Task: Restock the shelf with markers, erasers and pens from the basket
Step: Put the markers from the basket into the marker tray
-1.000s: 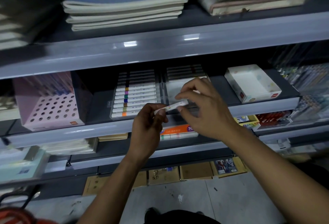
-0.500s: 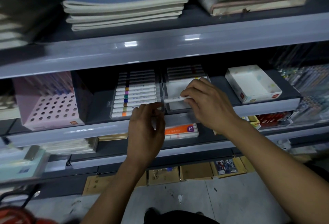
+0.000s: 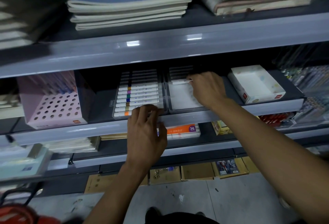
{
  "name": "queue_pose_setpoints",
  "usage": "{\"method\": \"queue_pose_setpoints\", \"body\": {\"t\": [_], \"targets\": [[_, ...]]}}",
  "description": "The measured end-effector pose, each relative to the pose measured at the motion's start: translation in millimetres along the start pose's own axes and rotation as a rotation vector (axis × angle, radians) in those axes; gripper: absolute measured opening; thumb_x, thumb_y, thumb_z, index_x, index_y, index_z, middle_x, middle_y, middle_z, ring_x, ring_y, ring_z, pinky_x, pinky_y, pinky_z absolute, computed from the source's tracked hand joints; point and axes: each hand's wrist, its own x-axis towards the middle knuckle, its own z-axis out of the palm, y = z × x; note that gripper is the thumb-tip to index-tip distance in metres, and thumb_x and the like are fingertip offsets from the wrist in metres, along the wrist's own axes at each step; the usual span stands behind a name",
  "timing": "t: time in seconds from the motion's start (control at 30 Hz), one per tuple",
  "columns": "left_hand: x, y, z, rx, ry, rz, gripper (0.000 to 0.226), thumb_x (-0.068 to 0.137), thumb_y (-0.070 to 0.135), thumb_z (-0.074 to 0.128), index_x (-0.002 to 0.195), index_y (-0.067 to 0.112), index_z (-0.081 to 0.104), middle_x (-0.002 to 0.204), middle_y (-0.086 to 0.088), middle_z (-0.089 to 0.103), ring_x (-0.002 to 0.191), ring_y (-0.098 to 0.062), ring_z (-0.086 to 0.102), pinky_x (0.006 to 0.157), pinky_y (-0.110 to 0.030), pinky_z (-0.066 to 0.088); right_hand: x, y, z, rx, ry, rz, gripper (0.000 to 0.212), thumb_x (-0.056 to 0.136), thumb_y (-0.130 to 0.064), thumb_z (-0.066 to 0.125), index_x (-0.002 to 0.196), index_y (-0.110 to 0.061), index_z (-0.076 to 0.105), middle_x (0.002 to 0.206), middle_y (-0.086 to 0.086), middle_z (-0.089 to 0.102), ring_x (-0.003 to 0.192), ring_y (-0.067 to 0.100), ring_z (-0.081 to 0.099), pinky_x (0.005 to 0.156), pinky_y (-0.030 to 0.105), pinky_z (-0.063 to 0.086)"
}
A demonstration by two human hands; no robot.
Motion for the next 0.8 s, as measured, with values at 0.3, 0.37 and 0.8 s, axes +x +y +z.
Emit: {"method": "queue_pose_setpoints", "body": {"t": [0.3,0.37,0.8], "targets": [[-1.0,-2.6,2.1,-0.011,-0.003,-0.010,0.036,0.087,0.014,0.072,0.123,0.013,0.069,0.128,-0.006,0.059,0.117,-0.028,0.052,0.092,-0.038,0.045,-4.8,-2.9,1.4,-0.068,0.018,0.011,0.038,0.078,0.004,0.063,0.102,-0.020,0.080,0.093,0.011,0.073,0.088,0.036,0.068,0.061,0.029,0.040],[-0.8,-2.0,1.4,-0.016,-0.005,-0.012,0.035,0.087,0.013,0.072,0.122,0.013,0.070,0.128,-0.006,0.059,0.117,-0.028,0.052,0.092,-0.039,0.045,-4.8,-3.7,1.2,-0.085,0.024,0.017,0.034,0.080,0.001,0.064,0.101,-0.021,0.080,0.093,0.010,0.072,0.089,0.036,0.067,0.061,0.029,0.038],[0.2,-1.1,0.7,-0.038,0.011,-0.020,0.030,0.088,0.012,0.072,0.118,0.013,0.072,0.126,-0.005,0.060,0.116,-0.028,0.053,0.091,-0.039,0.045,-5.7,0.1,7.6,0.005,0.057,-0.011,0.037,0.081,0.000,0.063,0.107,-0.019,0.081,0.096,0.013,0.074,0.089,0.039,0.068,0.066,0.035,0.052]]}}
